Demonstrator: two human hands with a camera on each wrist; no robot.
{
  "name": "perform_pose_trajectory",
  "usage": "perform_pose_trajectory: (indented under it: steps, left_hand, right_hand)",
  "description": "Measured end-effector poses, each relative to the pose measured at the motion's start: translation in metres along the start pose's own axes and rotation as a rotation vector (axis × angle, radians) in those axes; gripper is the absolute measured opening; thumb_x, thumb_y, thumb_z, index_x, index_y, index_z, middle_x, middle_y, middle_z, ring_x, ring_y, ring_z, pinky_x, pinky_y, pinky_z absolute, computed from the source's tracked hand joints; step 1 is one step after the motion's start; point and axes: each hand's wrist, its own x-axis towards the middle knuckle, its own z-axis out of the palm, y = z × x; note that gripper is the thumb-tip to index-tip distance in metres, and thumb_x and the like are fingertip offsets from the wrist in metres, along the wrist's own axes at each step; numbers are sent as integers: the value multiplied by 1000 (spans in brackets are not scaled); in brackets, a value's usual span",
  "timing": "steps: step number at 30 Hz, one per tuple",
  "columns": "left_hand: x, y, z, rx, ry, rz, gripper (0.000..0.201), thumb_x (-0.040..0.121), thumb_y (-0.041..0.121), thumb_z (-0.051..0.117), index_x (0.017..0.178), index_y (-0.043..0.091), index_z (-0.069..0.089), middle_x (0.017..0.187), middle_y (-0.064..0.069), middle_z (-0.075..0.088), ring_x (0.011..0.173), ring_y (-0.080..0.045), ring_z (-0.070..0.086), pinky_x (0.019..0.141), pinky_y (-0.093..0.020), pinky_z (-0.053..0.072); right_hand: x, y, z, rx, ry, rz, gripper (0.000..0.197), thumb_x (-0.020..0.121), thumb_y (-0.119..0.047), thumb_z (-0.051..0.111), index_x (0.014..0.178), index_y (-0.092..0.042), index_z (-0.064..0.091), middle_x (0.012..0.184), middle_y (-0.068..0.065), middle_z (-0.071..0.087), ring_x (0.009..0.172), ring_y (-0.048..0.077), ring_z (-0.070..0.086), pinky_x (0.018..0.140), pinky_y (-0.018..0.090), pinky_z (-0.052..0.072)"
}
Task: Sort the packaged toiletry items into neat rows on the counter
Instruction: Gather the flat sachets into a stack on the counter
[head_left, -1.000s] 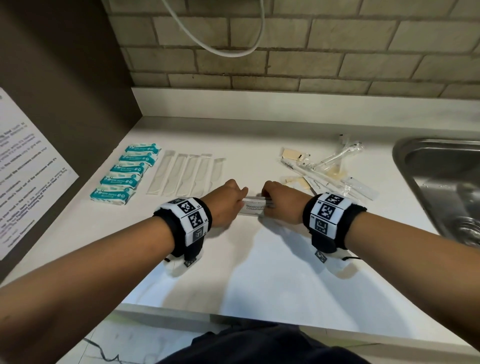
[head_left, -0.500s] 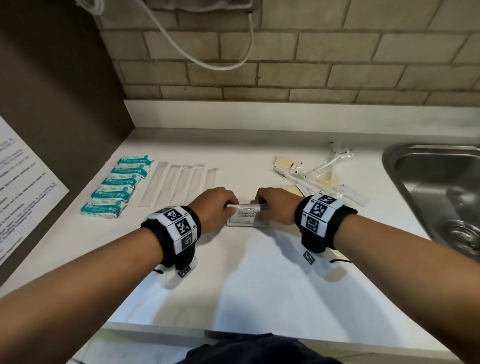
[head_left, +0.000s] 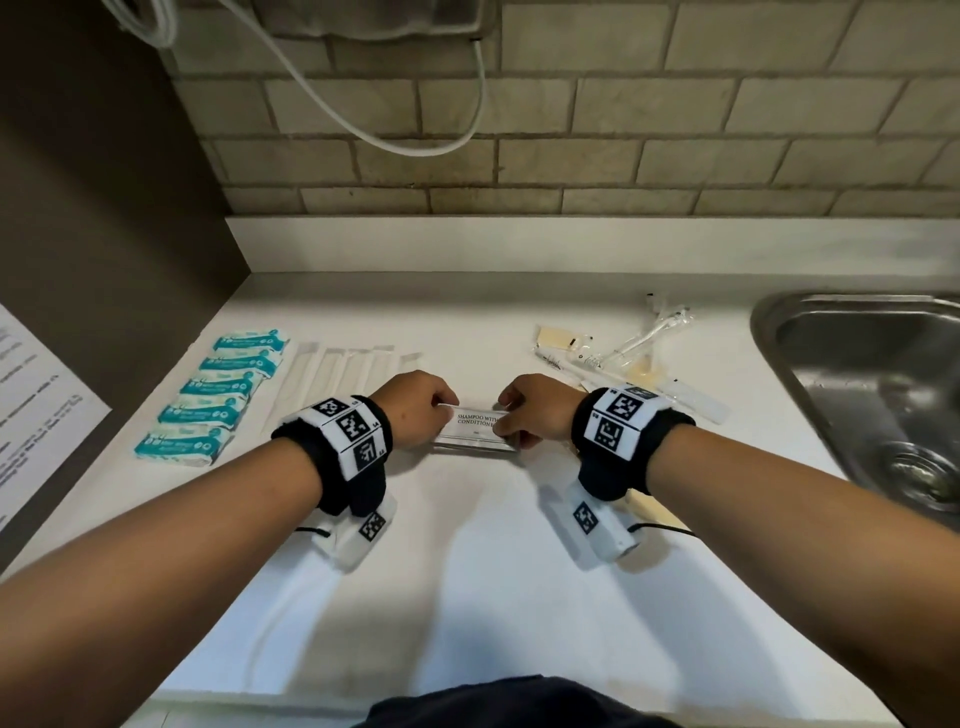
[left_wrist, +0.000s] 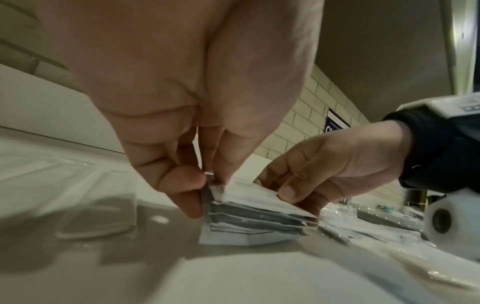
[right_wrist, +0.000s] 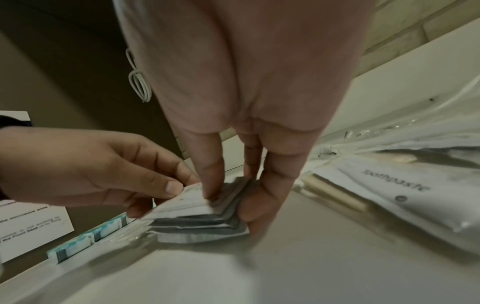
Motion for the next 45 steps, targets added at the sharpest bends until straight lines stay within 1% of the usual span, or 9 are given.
perform_pose_trajectory:
  steps: [5, 8, 10, 14, 21, 24, 29, 41, 45]
  left_hand:
    - [10, 2, 1, 67, -14, 0, 25, 95, 15, 50, 112, 11, 68, 111, -7, 69, 105, -21, 60, 82, -21, 40]
    - [14, 1, 4, 138, -22, 29, 25, 95, 15, 49, 109, 10, 69, 109, -7, 69, 104, -23, 60, 81, -24, 41]
    - [14, 0, 4, 164, -21, 47, 25, 95, 16, 49, 111, 12, 68, 111, -6, 68, 105, -22, 59, 80, -23, 38]
    - [16, -2, -3, 166, -21, 70, 25, 94, 18, 52, 113, 14, 68, 114, -4, 68, 106, -20, 59, 84, -23, 40]
    - [7, -2, -7, 247, -70, 115, 48, 89, 34, 62, 133, 17, 55, 131, -4, 57, 118, -22, 54, 95, -26, 40]
    - [6, -5, -2, 279, -101, 119, 64, 77, 39, 71, 135, 20, 51, 119, -1, 54, 107, -20, 56, 92, -29, 45]
    - [11, 0, 7, 332, -91, 111, 59, 72, 31, 72, 127, 22, 56, 100, 4, 45, 89, -19, 54, 84, -29, 48]
    - [20, -6, 8, 329, -88, 107, 52, 71, 32, 78, 118, 22, 60, 99, 3, 48, 96, -21, 57, 84, -31, 48]
    - [20, -3, 4, 361, -107, 103, 65, 69, 41, 78, 127, 24, 54, 111, 2, 53, 102, -21, 57, 87, -31, 47]
  right_hand:
    - [7, -3, 3, -99, 42, 16, 14, 86, -4, 65, 94, -9, 54, 76, 14, 67, 61, 23, 60, 66, 31, 54]
    - [11, 1, 4, -259, 102, -11, 15, 81, -12, 67, 94, -14, 60, 95, 10, 73, 82, 26, 69, 81, 36, 57]
    - [11, 2, 4, -259, 141, -30, 20, 80, -14, 69, 99, -14, 64, 98, 6, 71, 86, 24, 70, 84, 38, 58]
    - [7, -1, 3, -350, 130, -94, 23, 85, -14, 62, 108, -16, 64, 105, 5, 67, 80, 20, 61, 71, 32, 54]
    - [-2, -4, 3, -555, 70, -87, 57, 89, -40, 62, 140, -18, 47, 137, 3, 54, 121, 22, 53, 91, 25, 39]
    - [-3, -4, 8, -687, 67, -92, 72, 74, -44, 74, 136, -18, 49, 124, 3, 57, 110, 22, 58, 87, 28, 47]
    - [5, -9, 16, -760, 77, -73, 48, 67, -31, 76, 110, -16, 60, 89, -1, 56, 87, 22, 63, 72, 30, 55]
    - [16, -7, 20, -727, 60, -102, 36, 64, -23, 77, 97, -15, 65, 88, 3, 67, 76, 24, 66, 60, 26, 51]
    - [7, -8, 14, -734, 67, -126, 49, 69, -26, 76, 115, -15, 60, 103, 4, 66, 90, 25, 65, 71, 29, 52]
